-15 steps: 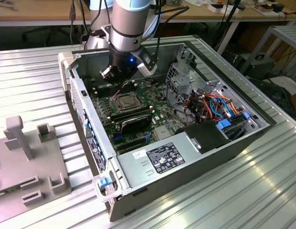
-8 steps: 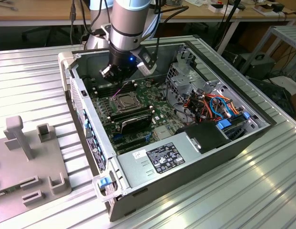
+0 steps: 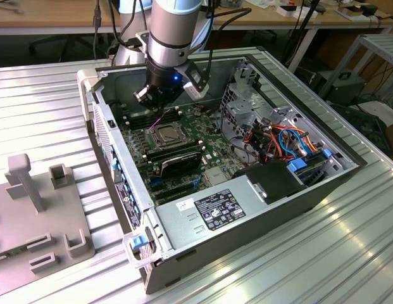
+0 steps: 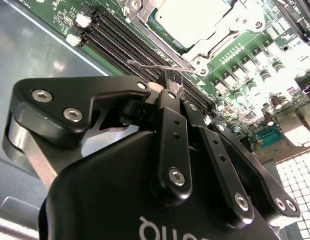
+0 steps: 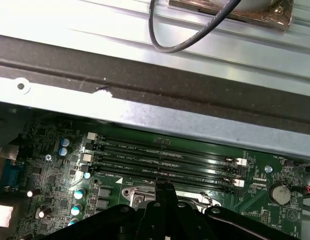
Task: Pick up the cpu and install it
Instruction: 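Install the first cpu locking lever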
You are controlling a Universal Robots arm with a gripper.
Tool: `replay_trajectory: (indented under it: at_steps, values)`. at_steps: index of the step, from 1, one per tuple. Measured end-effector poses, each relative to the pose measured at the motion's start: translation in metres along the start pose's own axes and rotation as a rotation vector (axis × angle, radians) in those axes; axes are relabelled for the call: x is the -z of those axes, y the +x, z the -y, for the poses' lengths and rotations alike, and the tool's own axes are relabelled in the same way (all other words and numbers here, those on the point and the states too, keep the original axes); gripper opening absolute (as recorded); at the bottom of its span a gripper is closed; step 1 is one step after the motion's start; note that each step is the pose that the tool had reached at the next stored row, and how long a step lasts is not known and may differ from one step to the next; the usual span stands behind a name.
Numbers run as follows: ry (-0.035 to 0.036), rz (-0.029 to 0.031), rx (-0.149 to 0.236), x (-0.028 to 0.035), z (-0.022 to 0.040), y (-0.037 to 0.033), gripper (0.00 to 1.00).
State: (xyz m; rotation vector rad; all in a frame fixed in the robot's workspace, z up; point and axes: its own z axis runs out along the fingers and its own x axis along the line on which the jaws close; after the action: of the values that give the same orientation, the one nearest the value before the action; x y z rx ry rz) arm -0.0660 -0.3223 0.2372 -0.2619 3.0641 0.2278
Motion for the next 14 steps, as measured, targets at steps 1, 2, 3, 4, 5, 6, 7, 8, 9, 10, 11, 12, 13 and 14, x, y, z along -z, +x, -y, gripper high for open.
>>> replay_trajectory:
  at_steps: [1,2,3,4,5,6,7,8,9,10,11,12,13,14]
  values:
    - [0.0,0.0,0.0,0.0,0.0,0.0,0.11]
    - [0.0,-0.0001,0.0,-0.0002,0.0,-0.0001,0.11]
    - [-0.0001,0.0001,0.0,-0.0004,0.0,-0.0001,0.11]
    - [-0.0001,0.0,0.0,-0.0011,-0.0001,-0.0001,0.11]
    - [-0.0001,0.0001,0.0,-0.0017,-0.0007,-0.0002,0.11]
    - [-0.0001,0.0,0.0,-0.002,-0.0011,-0.0006,0.11]
    - [-0.0002,0.0,0.0,-0.0022,-0.0012,-0.001,0.11]
    - [-0.0003,0.0,0.0,-0.0024,-0.0013,-0.0017,0.11]
    - [-0.0002,0.0,0.0,-0.0026,-0.0012,-0.0022,0.11]
    - [-0.0002,0.0001,0.0,-0.0027,-0.0012,-0.0022,0.11]
    - [-0.0004,0.0001,0.0,-0.0029,-0.0013,-0.0023,0.11]
    - [-0.0004,0.0001,0.0,-0.0034,-0.0013,-0.0025,0.11]
    - [-0.0004,-0.0001,0.0,-0.0042,-0.0011,-0.003,0.11]
    - [-0.0004,0.0,0.0,-0.0047,-0.001,-0.0033,0.11]
